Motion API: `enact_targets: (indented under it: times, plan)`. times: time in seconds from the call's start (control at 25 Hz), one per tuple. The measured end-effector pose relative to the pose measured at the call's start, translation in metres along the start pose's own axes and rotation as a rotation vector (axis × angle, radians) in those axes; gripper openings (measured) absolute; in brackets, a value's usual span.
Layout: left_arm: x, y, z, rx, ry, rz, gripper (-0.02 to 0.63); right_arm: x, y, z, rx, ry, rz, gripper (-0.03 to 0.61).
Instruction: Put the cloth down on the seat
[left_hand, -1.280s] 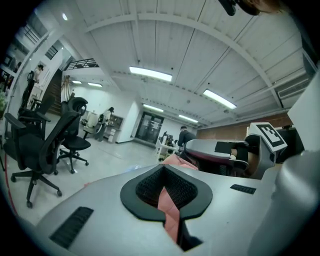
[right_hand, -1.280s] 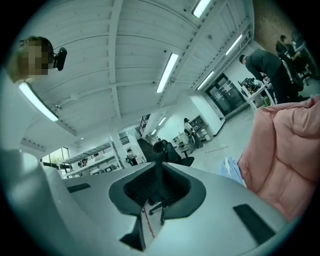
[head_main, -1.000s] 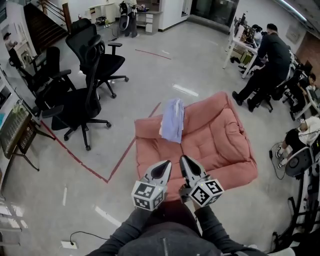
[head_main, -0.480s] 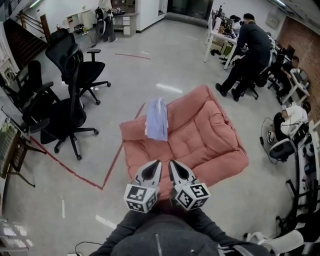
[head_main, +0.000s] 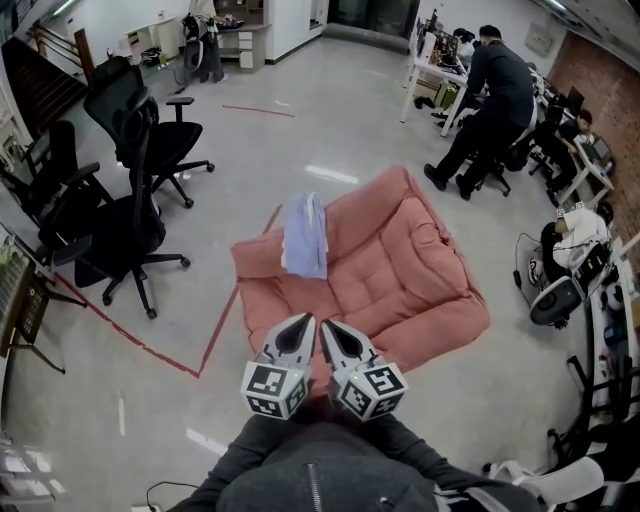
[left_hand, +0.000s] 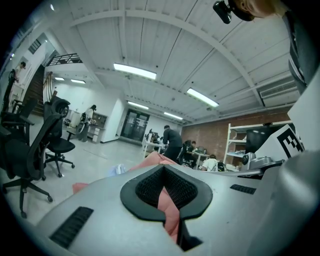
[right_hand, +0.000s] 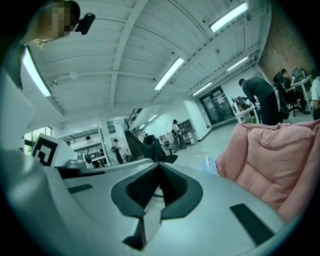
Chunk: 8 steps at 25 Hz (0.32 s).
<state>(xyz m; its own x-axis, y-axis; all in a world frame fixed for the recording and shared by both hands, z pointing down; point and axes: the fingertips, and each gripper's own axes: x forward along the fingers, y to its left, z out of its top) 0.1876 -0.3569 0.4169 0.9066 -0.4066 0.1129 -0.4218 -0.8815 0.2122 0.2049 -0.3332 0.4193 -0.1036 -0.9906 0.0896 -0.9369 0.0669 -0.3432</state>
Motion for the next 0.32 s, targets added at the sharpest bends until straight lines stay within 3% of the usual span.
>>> enact_targets:
  times: [0.32]
  plan:
    - [-0.005, -0.01, -0.012, -0.001, 0.01, -0.017, 0.008, -0.015, 0.0, -0.012, 0.014, -0.004, -0.022, 0.011]
